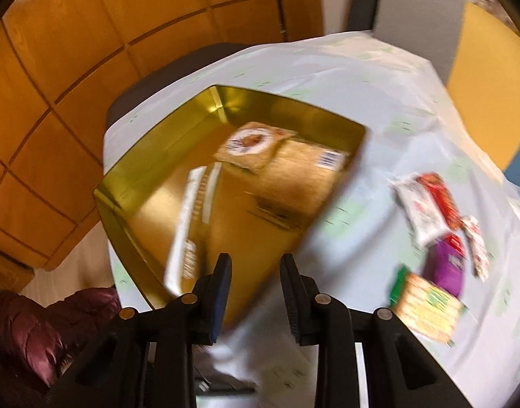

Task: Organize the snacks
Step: 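Carry the stick package into the gold tray and open the right tool, then move the empty right tool back over the table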

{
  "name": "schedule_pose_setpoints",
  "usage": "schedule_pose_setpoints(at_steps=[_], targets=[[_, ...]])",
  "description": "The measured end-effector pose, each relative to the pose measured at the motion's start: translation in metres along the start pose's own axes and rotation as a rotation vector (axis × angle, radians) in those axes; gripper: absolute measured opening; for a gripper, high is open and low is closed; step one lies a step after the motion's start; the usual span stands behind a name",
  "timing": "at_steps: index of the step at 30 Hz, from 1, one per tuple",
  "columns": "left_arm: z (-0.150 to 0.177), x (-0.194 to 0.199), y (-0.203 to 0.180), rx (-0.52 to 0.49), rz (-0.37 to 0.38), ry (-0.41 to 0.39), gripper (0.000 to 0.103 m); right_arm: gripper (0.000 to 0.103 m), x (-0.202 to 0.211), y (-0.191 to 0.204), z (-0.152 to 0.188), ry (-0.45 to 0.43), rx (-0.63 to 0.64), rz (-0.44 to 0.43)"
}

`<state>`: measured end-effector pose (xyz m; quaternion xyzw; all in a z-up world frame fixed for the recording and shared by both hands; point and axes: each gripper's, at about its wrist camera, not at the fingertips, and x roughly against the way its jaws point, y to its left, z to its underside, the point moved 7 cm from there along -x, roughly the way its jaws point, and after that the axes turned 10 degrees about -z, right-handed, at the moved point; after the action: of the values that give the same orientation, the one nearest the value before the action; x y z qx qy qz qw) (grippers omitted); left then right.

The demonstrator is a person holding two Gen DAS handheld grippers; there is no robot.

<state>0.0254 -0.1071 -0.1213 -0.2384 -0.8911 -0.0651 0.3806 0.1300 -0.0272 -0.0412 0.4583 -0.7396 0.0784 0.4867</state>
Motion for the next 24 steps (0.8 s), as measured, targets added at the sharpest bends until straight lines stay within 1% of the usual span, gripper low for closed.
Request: schedule_pose_setpoints(at_steps=[2, 4, 9, 13, 20, 24], targets=[[0.000, 0.000, 0.001, 0.003, 0.000, 0.004, 0.076, 0.029, 0.017, -0.019, 0.013, -0.017, -0.036, 0.038], [0.000, 0.000, 0.001, 0.002, -0.005, 0.007, 0.076, 0.030, 0.030, -0.039, 0.027, -0.016, -0.073, 0.086], [0.001, 0.000, -0.001, -0.016, -0.024, 0.012, 0.076, 0.030, 0.059, -0.101, 0.076, 0.026, -0.188, 0.223], [0.001, -0.001, -0.003, -0.034, -0.045, 0.017, 0.077, 0.030, 0.081, -0.149, 0.113, 0.043, -0.289, 0.314], [-0.001, -0.004, -0.005, -0.047, -0.071, 0.042, 0.078, 0.030, 0.112, -0.206, 0.161, 0.026, -0.435, 0.391], [-0.005, -0.006, -0.006, -0.043, -0.091, 0.080, 0.080, 0.030, 0.118, -0.228, 0.181, 0.001, -0.521, 0.396]])
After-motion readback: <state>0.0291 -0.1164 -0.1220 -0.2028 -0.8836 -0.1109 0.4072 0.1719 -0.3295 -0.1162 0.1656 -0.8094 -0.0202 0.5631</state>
